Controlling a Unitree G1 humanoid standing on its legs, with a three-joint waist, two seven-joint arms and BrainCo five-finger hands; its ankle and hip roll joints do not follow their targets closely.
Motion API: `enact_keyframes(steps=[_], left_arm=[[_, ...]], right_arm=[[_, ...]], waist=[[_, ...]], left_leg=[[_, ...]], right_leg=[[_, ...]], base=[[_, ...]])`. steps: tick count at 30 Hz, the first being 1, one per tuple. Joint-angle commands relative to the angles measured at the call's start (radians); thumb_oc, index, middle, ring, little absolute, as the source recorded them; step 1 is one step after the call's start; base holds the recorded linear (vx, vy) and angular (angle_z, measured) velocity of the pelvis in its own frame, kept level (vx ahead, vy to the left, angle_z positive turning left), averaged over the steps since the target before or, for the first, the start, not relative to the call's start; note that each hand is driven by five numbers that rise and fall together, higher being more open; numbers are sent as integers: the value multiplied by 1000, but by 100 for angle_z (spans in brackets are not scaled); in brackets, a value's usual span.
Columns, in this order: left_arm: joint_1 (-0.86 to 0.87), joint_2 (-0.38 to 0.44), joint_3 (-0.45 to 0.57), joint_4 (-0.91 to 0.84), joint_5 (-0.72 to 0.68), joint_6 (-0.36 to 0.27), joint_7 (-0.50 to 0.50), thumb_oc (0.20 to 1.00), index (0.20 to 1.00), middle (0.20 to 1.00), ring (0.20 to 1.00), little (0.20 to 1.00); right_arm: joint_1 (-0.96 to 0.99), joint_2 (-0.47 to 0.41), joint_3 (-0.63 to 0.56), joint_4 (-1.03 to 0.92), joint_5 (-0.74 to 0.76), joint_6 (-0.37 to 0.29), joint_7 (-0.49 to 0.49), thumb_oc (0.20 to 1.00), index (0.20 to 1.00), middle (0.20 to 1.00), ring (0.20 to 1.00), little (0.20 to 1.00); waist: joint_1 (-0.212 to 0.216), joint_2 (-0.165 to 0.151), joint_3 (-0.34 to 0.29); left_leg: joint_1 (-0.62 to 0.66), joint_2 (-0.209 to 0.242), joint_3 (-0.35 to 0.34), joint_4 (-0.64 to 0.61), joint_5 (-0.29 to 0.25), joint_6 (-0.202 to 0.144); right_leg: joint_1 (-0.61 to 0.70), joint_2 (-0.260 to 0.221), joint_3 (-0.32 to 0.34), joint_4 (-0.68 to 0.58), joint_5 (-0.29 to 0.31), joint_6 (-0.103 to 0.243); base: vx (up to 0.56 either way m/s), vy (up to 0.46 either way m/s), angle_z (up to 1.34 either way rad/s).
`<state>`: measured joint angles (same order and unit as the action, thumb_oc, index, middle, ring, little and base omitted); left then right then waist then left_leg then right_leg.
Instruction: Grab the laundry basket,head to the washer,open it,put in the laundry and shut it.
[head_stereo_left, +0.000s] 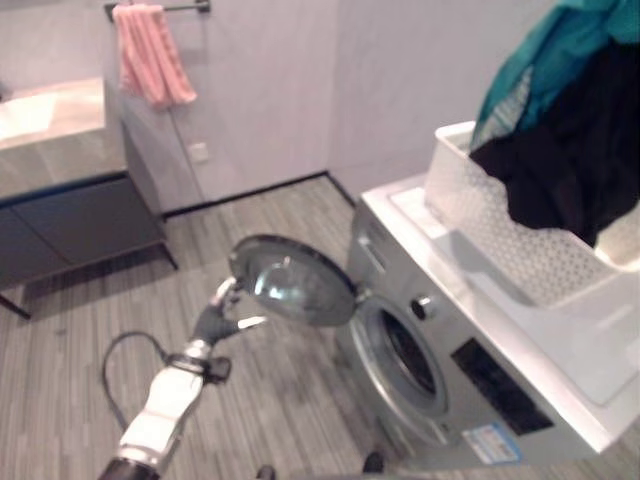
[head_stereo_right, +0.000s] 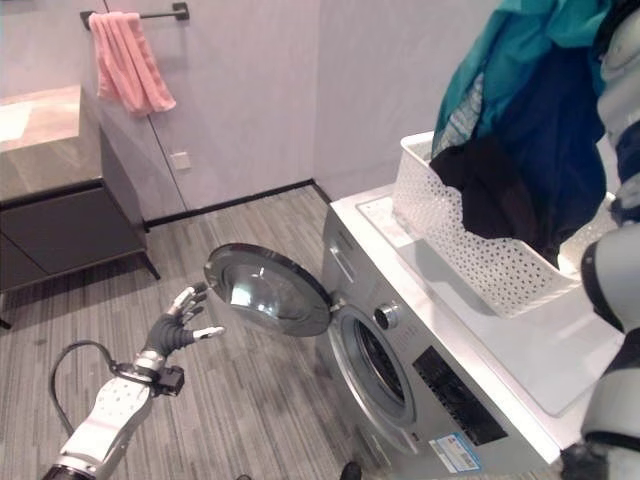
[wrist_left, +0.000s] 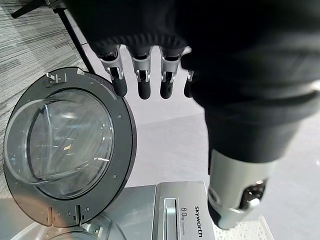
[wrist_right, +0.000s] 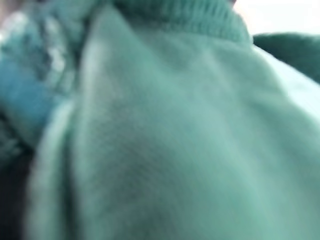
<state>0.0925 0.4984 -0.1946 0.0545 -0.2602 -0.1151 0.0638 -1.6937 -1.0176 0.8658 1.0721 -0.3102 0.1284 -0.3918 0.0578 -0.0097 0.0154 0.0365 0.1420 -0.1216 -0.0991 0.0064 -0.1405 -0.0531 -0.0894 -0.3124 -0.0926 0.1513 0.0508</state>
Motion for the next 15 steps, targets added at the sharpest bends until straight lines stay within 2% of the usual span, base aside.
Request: enact_keyframes(steps=[1,4,5,6,7,9,12,15], left_arm=[[-52,61,-8,-9,-21,-41,28,1000,1000,1000,1000,1000],[-54,60,-11,-1,-21,-48,27,1000,1000,1000,1000,1000],[-58,60,-10,1,-23,-49,20,1000,1000,1000,1000,1000],[-66,70,-1,-1,-31,-54,6,1000,1000,1000,1000,1000],[-65,70,1,-1,-32,-55,5,1000,1000,1000,1000,1000],[-59,79,2,-15,-37,-49,-6,1000,1000,1000,1000,1000],[-38,82,5,-37,-28,-36,-14,1000,1000,1000,1000,1000],[-28,83,8,-38,-19,-28,-6,1000,1000,1000,1000,1000]], right_arm=[[-221,-101,25,-42,-22,5,-134,200,200,200,200,200],[-188,-115,28,-58,-63,9,-109,200,200,200,200,200],[-172,-106,50,-19,-68,5,-58,200,200,200,200,200],[-161,-61,81,88,-16,-20,52,200,200,200,200,200],[-168,-57,87,95,-14,-24,54,200,200,200,200,200],[-183,2,127,181,1,-32,117,200,200,200,200,200],[-161,41,103,203,10,-36,115,200,200,200,200,200],[-147,30,57,148,2,-25,66,200,200,200,200,200]], waist=[[17,-60,-17],[19,-63,-18],[20,-68,-14],[19,-73,-10],[18,-72,-11],[14,-75,-10],[9,-67,-9],[5,-62,-11]], left_leg=[[19,-9,82,12,-46,41],[19,-9,80,12,-47,40],[18,-8,81,12,-46,39],[18,-7,85,12,-44,39],[18,-7,86,12,-44,39],[19,-6,91,12,-42,39],[20,-7,93,12,-41,40],[19,-8,93,12,-42,41]], right_leg=[[135,-58,20,50,-193,92],[136,-60,17,49,-194,92],[135,-60,17,50,-192,92],[133,-59,22,52,-190,90],[132,-60,23,51,-190,90],[133,-59,25,51,-187,89],[132,-57,28,50,-184,89],[129,-58,29,50,-182,90]], base=[[0,0,0],[0,0,0],[-49,-3,-1],[-41,-3,-1],[0,0,0],[0,0,0],[-3,1,-1],[0,0,0]])
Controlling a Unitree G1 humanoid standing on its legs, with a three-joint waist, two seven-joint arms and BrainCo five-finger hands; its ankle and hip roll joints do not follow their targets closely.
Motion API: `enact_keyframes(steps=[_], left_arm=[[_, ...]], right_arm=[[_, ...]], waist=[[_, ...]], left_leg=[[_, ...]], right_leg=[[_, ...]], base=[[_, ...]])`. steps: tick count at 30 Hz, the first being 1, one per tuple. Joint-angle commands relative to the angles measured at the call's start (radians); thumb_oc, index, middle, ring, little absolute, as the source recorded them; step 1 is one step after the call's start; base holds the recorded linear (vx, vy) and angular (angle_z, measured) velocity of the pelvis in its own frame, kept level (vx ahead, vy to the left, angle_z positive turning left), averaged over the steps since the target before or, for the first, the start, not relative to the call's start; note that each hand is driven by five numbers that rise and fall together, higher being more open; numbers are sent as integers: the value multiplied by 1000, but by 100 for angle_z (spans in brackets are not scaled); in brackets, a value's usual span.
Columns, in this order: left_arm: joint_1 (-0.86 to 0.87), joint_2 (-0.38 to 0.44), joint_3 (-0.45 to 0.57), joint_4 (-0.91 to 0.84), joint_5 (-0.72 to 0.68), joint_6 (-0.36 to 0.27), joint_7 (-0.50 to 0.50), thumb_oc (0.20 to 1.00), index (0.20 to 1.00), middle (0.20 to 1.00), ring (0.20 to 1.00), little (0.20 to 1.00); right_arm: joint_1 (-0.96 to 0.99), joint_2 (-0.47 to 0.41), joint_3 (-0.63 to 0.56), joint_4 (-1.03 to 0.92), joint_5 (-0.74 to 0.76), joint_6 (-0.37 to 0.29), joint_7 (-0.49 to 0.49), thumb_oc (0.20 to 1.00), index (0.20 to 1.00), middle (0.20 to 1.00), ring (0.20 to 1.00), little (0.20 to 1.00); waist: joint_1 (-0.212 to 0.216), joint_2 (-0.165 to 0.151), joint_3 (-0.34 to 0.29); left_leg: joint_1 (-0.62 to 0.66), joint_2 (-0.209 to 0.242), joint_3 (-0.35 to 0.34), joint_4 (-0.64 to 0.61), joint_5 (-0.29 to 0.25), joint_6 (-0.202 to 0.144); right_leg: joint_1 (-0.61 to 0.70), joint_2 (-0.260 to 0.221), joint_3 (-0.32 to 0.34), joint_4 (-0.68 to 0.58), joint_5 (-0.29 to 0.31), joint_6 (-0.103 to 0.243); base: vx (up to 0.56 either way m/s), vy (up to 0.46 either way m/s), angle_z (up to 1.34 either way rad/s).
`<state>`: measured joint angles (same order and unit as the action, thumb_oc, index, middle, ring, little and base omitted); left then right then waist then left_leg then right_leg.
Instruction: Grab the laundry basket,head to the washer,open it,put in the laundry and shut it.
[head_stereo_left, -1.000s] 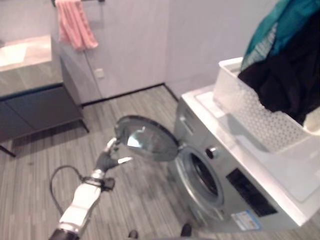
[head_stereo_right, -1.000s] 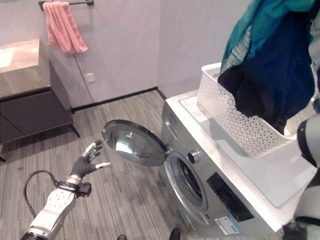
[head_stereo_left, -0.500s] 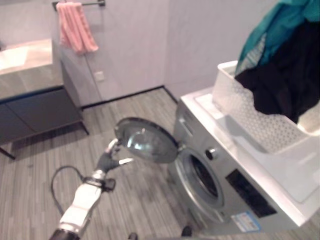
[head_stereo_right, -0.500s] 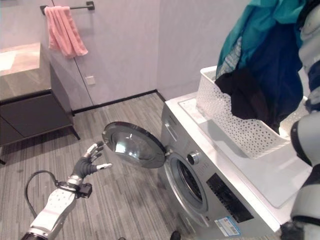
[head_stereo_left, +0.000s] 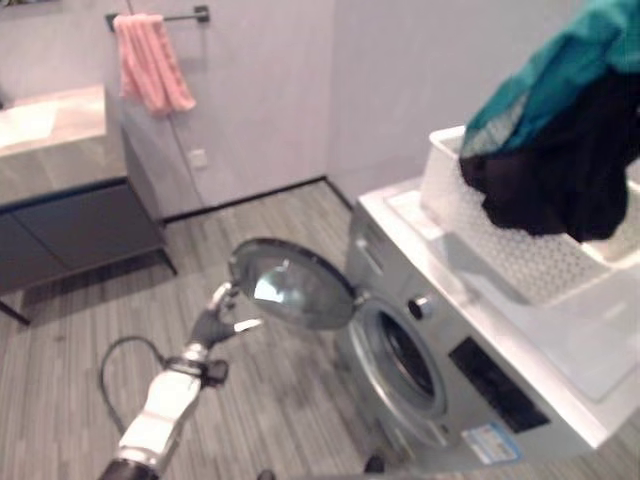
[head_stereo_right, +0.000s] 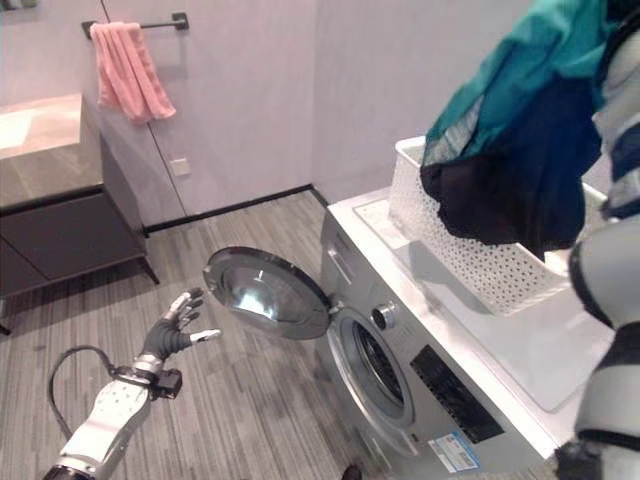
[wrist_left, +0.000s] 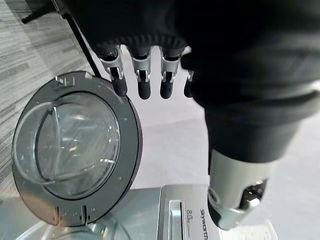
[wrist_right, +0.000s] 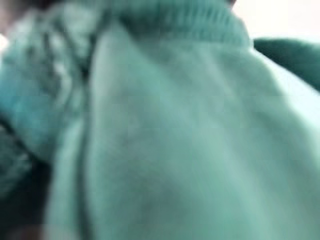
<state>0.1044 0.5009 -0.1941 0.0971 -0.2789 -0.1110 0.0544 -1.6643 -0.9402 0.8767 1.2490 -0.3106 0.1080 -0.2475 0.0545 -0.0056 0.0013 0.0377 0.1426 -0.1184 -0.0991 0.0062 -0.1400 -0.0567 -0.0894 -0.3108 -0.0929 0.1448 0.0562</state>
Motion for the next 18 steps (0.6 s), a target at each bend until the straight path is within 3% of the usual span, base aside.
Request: enact_keyframes(steps=[1,13,18], left_arm=[[-40,80,7,-76,1,-31,6,1000,1000,1000,1000,1000],[-70,68,-11,-27,-13,-43,27,1000,1000,1000,1000,1000],[-94,58,-36,2,-12,-44,31,1000,1000,1000,1000,1000]], right_arm=[[-176,-56,40,-47,-2,-2,-91,200,200,200,200,200],[-345,-180,92,-195,5,17,-263,200,200,200,200,200],[-371,-243,79,-312,-8,21,-330,200,200,200,200,200]], waist=[[9,-66,3],[18,-88,-18],[16,-96,-22]], left_leg=[[17,-9,90,12,-42,41],[13,-18,82,12,-51,45],[11,-40,75,16,-63,62]], right_leg=[[131,-59,27,51,-175,85],[138,-70,13,47,-172,97],[129,-93,15,63,-161,113]], base=[[0,0,0],[-2,13,1],[-32,93,-1]])
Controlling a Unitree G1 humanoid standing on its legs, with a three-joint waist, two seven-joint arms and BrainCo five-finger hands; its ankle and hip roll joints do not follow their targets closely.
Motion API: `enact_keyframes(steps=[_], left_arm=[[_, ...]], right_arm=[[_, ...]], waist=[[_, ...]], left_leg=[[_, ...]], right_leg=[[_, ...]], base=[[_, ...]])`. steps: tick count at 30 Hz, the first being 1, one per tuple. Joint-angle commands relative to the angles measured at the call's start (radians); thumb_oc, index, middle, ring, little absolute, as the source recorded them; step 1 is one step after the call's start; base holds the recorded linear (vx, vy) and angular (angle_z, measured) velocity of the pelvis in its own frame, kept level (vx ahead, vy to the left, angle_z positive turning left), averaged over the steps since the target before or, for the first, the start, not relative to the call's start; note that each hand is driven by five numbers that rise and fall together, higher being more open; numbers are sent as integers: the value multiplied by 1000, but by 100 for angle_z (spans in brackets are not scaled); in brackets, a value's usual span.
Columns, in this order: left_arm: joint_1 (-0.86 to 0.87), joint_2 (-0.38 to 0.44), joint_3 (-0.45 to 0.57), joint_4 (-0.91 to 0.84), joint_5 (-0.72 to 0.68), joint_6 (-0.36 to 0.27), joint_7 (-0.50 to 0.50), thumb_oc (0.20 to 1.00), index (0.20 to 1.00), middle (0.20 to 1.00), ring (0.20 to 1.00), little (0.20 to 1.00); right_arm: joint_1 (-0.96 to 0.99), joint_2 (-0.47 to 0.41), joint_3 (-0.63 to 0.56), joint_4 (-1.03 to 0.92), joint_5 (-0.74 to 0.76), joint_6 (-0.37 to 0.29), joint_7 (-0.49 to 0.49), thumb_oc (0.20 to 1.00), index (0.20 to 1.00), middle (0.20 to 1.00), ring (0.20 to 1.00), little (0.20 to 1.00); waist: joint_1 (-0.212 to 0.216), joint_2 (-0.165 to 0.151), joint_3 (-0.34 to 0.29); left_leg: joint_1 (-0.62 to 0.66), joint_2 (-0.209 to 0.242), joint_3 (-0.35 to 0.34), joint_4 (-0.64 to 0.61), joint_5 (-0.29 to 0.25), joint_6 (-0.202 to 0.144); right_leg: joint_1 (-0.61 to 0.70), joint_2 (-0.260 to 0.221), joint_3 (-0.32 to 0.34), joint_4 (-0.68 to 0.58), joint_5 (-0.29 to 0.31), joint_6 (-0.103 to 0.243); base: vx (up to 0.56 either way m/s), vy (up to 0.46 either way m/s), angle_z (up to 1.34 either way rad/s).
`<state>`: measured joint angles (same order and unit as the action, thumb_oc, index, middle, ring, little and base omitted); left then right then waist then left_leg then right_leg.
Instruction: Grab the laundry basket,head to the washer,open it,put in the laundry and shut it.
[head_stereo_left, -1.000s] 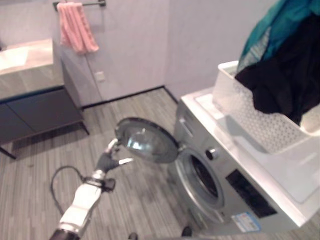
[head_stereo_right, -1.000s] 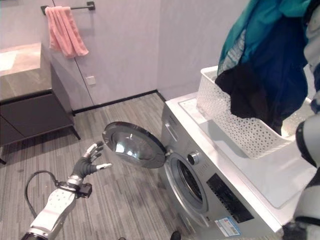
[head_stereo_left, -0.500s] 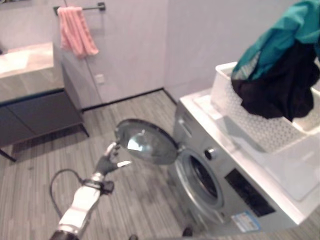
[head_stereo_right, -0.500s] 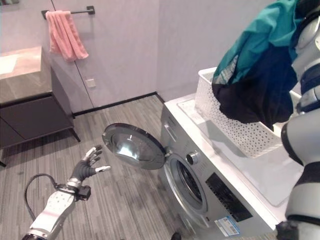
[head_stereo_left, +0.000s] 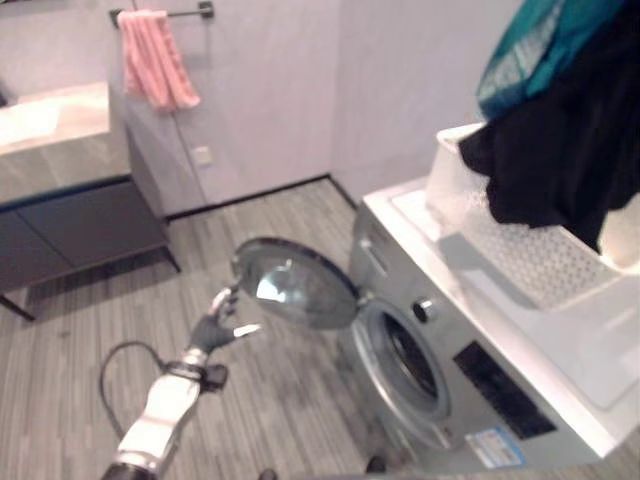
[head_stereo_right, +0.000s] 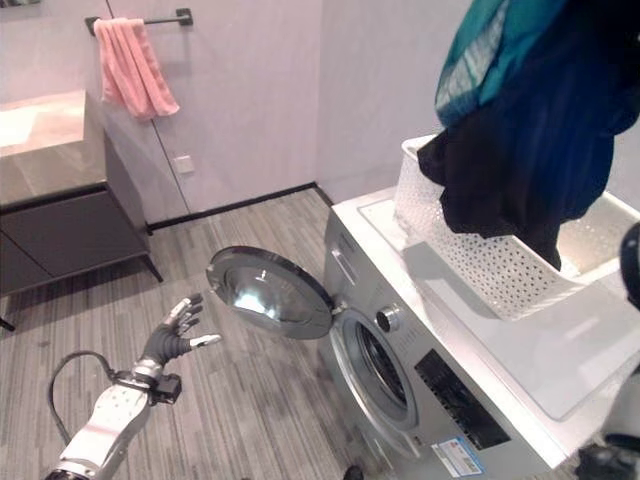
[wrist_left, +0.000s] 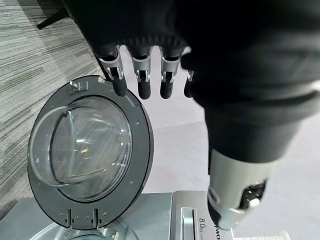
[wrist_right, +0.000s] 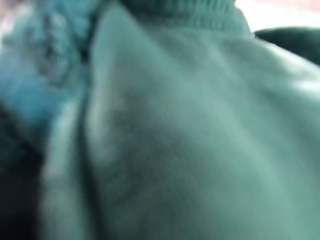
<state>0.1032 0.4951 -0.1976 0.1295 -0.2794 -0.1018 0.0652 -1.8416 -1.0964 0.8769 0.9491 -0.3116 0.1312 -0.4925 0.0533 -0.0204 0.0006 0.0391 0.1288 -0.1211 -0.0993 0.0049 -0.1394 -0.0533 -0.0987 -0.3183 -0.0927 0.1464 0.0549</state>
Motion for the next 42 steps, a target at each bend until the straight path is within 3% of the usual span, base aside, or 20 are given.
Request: enact_keyframes(steps=[1,9,19,23,27,31,35,38,42], left_arm=[[-96,64,-38,-27,-9,-54,20,1000,1000,1000,1000,1000],[-100,75,-74,-16,-6,-55,-4,1000,1000,1000,1000,1000],[-104,92,-81,-16,6,-50,-15,1000,1000,1000,1000,1000],[-103,98,-89,-24,-1,-53,-24,1000,1000,1000,1000,1000],[-124,133,-107,-80,19,-69,-39,1000,1000,1000,1000,1000],[-229,202,-121,-267,73,-123,-31,1000,1000,1000,1000,1000],[-470,212,-145,-359,193,-179,98,1000,1000,1000,1000,1000],[-730,131,-241,-326,251,-189,193,1000,1000,1000,1000,1000],[-928,13,-344,-183,267,-160,243,1000,1000,1000,1000,1000]], right_arm=[[-198,-93,77,-29,-13,0,-94,200,200,200,200,200],[-236,-121,66,-65,6,-4,-136,200,200,200,200,200],[-289,-133,113,-36,42,-9,-128,200,200,200,200,200],[-293,-113,123,-23,43,-11,-119,200,200,200,200,200],[-294,-80,126,-5,39,-17,-109,200,200,200,200,200],[-286,-43,134,23,31,-26,-109,200,200,200,200,200],[-251,22,99,25,32,-31,-119,200,200,200,200,200],[-231,116,61,33,49,-35,-132,200,200,200,200,200],[-212,188,40,39,55,-30,-142,200,200,200,200,200]], waist=[[17,-82,-22],[8,-91,-30],[-4,-107,-34],[-8,-106,-22],[-5,-94,-9],[-2,-78,2],[-3,-84,-6],[-28,-81,-22],[-64,-69,-36]], left_leg=[[10,-32,77,16,-64,66],[10,-94,69,14,-84,103],[6,-147,54,12,-86,128],[3,-156,66,12,-84,133],[-5,-152,98,12,-83,135],[-5,-140,123,12,-83,130],[-13,-137,166,12,-74,117],[-13,-117,199,12,-69,106],[-16,-106,206,12,-64,92]], right_leg=[[121,-89,24,67,-159,117],[95,-154,41,87,-112,153],[77,-209,58,108,-50,172],[53,-219,64,116,-26,178],[22,-216,44,150,-38,174],[30,-199,16,199,-101,163],[43,-204,-39,187,-99,167],[53,-191,-35,140,-88,168],[64,-176,-22,101,-90,162]], base=[[-29,83,1],[-43,141,0],[-34,92,3],[-53,52,-4],[-66,36,-19],[-43,2,-22],[-29,-34,-9],[19,-88,-25],[32,-57,-23]])
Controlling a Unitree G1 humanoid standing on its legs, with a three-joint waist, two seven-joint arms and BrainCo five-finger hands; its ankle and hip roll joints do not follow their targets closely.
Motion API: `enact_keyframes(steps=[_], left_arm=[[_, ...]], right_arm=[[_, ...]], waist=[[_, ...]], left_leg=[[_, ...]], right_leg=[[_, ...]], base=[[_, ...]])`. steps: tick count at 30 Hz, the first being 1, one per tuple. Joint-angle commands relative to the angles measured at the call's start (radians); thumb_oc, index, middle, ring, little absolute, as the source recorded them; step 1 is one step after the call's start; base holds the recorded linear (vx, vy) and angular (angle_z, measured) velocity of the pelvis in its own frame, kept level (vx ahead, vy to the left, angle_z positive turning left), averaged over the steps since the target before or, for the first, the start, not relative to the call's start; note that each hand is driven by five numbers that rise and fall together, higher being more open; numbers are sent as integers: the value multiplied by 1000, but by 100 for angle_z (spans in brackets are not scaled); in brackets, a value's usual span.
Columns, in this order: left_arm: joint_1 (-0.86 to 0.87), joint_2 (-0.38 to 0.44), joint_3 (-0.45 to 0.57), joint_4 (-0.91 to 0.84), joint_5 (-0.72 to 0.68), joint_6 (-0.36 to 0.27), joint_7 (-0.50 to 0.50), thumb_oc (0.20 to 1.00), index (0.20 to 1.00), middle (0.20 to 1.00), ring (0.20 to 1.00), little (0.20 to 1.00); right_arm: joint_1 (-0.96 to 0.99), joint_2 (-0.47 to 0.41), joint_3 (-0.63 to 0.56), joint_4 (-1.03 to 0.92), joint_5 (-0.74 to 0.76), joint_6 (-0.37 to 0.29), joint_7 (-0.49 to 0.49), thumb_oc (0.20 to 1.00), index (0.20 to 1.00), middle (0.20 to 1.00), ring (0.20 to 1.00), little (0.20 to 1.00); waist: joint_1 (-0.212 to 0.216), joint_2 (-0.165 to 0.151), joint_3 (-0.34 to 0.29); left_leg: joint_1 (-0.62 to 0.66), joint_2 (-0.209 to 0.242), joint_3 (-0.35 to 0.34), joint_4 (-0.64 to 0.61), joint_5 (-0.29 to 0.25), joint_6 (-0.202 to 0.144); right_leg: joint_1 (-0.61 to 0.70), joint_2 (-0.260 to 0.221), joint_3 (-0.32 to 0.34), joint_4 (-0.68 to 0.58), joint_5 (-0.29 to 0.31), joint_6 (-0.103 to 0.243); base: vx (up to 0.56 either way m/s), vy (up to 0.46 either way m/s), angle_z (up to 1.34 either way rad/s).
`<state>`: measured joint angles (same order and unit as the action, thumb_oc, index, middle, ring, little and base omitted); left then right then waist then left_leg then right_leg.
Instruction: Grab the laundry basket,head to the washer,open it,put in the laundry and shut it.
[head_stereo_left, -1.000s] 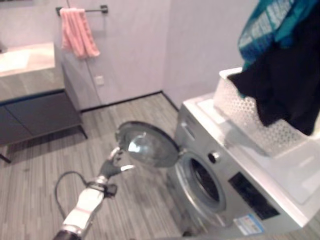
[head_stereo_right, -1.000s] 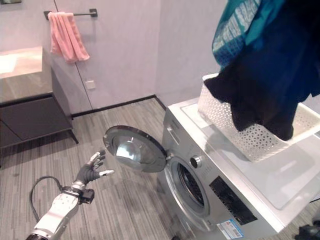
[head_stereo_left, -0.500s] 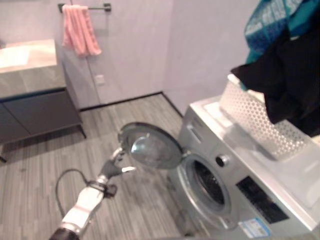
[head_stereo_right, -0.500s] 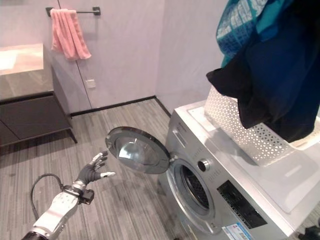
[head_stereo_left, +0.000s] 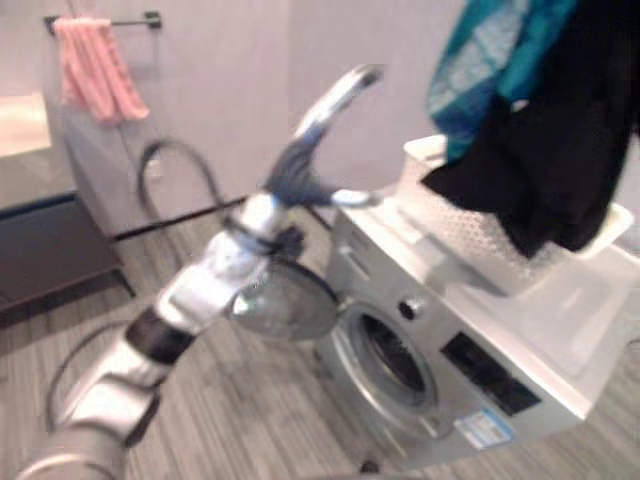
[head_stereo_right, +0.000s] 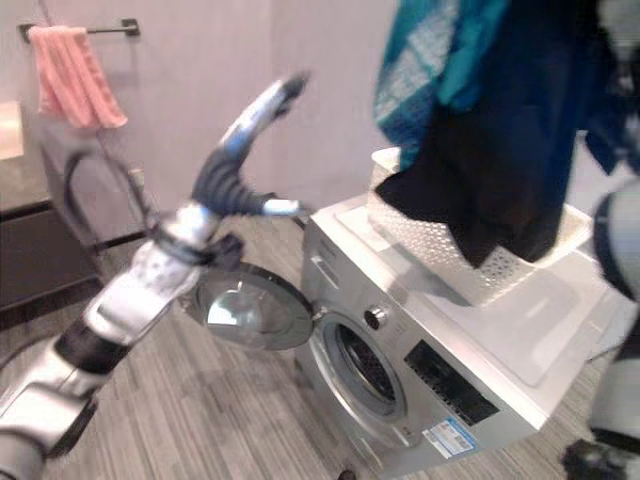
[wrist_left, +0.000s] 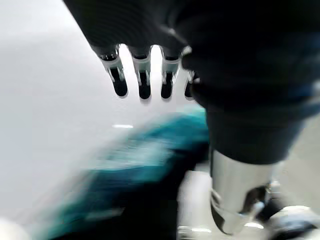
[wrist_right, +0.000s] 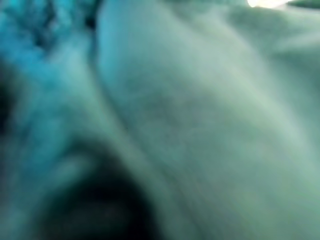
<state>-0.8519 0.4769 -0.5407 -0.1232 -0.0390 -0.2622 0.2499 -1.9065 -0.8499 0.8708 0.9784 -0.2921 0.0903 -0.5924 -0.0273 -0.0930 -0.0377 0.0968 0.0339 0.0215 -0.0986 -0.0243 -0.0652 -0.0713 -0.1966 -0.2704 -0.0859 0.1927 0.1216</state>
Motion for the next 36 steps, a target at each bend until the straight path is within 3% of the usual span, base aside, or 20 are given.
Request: enact_keyframes(steps=[1,6,16,20,22,29,36], left_arm=[[-16,-4,-29,119,29,5,62,1000,1000,1000,1000,1000],[-70,-81,-95,281,20,45,32,1000,1000,1000,1000,1000],[-9,-24,-86,276,81,59,16,1000,1000,1000,1000,1000],[0,-9,-40,266,121,63,70,1000,1000,1000,1000,1000],[90,38,62,207,187,76,117,1000,1000,1000,1000,1000],[280,89,201,185,269,113,152,1000,1000,1000,1000,1000],[310,64,203,316,311,156,200,1000,1000,1000,1000,1000]], right_arm=[[-149,-42,46,13,38,10,-45,200,200,200,200,200],[-151,14,62,56,39,7,-31,200,200,200,200,200],[-156,30,89,105,36,4,0,200,200,200,200,200],[-153,12,104,98,26,8,4,200,200,200,200,200],[-139,-29,104,69,17,11,2,200,200,200,200,200],[-108,-101,82,21,4,10,4,200,200,200,200,200],[-85,-95,58,-11,11,9,9,200,200,200,200,200]], waist=[[11,8,1],[-5,24,2],[6,26,0],[9,23,1],[24,22,7],[43,16,9],[34,7,1]], left_leg=[[-73,-9,63,11,-35,16],[-63,2,76,11,-37,10],[-53,11,89,11,-40,9],[-56,9,82,11,-39,7],[-61,7,78,11,-39,7],[-66,8,76,11,-38,8],[-65,12,80,11,-39,6]], right_leg=[[85,-73,-68,85,-135,94],[99,-59,-60,56,-131,90],[118,-52,-56,33,-130,88],[123,-51,-60,26,-129,87],[122,-53,-65,22,-127,87],[124,-52,-66,19,-129,84],[125,-45,-62,12,-130,80]], base=[[0,0,0],[9,-21,-7],[3,-7,-8],[-2,-4,1],[0,0,0],[-2,-1,0],[0,0,0]])
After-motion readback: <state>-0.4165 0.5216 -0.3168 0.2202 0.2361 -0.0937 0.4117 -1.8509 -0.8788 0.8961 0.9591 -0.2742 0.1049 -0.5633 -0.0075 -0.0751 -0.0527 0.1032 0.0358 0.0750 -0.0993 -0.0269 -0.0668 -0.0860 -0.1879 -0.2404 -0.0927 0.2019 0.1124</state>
